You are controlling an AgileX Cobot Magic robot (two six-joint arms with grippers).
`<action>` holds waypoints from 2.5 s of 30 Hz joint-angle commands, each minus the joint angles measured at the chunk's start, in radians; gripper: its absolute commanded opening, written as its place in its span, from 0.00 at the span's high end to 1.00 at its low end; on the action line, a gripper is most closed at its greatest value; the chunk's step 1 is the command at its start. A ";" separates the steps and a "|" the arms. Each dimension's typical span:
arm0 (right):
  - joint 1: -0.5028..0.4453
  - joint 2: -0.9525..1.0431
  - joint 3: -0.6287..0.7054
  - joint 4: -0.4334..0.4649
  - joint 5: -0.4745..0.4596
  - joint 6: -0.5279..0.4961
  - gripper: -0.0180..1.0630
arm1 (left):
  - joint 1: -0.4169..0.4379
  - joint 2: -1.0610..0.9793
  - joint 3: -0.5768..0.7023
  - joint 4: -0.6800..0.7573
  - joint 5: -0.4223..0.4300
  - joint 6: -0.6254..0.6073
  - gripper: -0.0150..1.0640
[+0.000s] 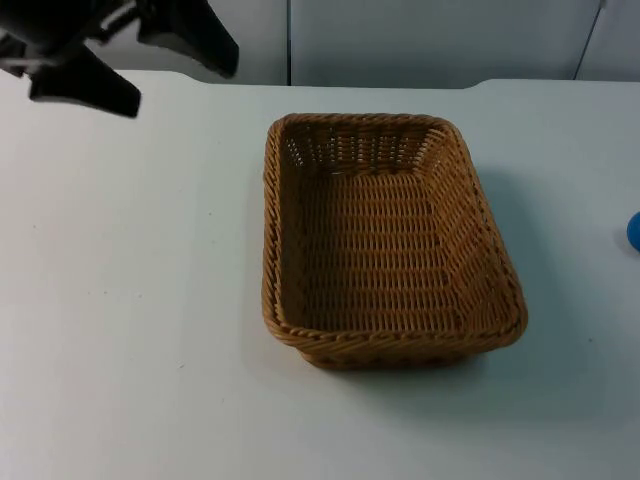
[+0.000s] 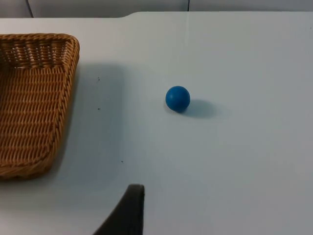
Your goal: Pick up the basket with the left hand and place the ball into the basket with the right hand.
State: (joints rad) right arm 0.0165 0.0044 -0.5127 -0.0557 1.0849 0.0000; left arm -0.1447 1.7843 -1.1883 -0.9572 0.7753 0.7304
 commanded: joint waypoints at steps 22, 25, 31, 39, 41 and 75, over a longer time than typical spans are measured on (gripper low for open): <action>-0.007 -0.004 0.005 -0.001 -0.008 0.000 0.02 | -0.156 0.423 -0.232 -0.016 -0.014 -0.101 0.07; -0.007 -0.004 0.005 -0.001 -0.008 0.000 0.02 | -0.177 0.449 -0.266 -0.011 -0.016 -0.110 0.07; -0.007 -0.004 0.005 -0.001 -0.008 0.000 0.02 | -0.188 0.486 -0.302 -0.001 -0.014 -0.171 0.10; -0.007 -0.004 0.005 -0.001 -0.008 0.000 0.02 | -0.188 0.486 -0.302 0.002 -0.029 -0.192 0.37; -0.007 -0.004 0.005 -0.001 -0.008 0.000 0.02 | -0.188 0.486 -0.302 -0.003 -0.027 -0.192 0.44; -0.007 -0.004 0.005 -0.001 -0.008 0.000 0.02 | -0.184 0.389 -0.298 0.038 -0.045 -0.439 0.99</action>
State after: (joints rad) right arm 0.0165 0.0044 -0.5127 -0.0557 1.0849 0.0000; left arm -0.3253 2.2168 -1.4820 -0.9141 0.7027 0.3213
